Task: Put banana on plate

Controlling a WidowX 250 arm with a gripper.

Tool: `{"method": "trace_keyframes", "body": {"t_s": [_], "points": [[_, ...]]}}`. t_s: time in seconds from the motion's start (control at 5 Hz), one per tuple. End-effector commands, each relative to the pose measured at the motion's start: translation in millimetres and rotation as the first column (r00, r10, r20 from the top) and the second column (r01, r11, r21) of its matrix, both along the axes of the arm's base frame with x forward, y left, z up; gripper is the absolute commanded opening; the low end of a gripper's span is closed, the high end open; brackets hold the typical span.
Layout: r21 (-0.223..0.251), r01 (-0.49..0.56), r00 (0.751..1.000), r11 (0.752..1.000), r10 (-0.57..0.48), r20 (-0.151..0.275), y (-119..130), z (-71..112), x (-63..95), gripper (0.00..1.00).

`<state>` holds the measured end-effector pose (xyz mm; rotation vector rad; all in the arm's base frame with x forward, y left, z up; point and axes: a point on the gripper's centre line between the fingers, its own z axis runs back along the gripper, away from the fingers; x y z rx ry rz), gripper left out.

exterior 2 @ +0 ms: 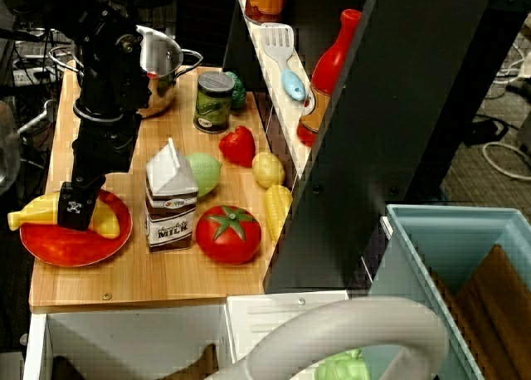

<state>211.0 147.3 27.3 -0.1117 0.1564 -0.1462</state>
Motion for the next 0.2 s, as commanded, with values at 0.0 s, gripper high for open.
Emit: {"method": "trace_keyframes", "body": {"t_s": [0.0], "points": [[0.015,0.004,1.0,1.0,-0.004,0.017,3.6,5.9,1.6,1.0]]}}
